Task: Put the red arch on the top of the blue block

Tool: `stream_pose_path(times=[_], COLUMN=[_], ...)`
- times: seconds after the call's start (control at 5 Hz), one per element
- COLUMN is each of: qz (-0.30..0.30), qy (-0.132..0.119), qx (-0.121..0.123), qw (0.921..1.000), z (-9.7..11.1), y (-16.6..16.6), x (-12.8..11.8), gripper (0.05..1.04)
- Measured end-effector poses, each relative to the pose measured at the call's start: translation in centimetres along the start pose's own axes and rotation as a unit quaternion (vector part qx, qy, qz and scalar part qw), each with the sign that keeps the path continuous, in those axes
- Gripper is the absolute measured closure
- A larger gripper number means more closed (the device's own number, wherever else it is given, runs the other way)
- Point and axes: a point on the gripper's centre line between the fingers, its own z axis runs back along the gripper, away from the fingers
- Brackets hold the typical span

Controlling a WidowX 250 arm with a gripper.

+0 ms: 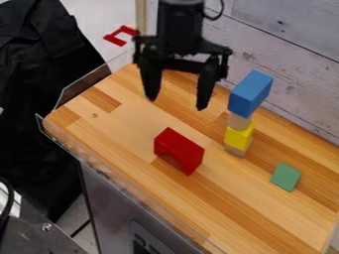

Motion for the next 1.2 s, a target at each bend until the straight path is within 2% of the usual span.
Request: stream_pose_path(times=[0.2, 0.4, 0.6, 0.8, 1.0, 1.2], qz=[0.072, 0.188, 0.276, 0.309, 0.335, 0.35], qy=[-0.016, -0.031, -0.039, -0.056, -0.076, -0.08], qx=[0.017, 0.033, 0.012, -0.009, -0.016, -0.025], qw=[0.9972, 0.9811, 0.9603, 0.9492, 0.9391, 0.933], z=[-0.6, -1.3, -2.2, -2.9, -2.9, -3.3], y=[0.9, 1.1, 0.7, 0.3, 0.3, 0.4], x=[-0.3, -0.5, -0.3, 0.6, 1.2, 1.3], gripper=[0.085, 0.085, 0.085, 0.085, 0.085, 0.085])
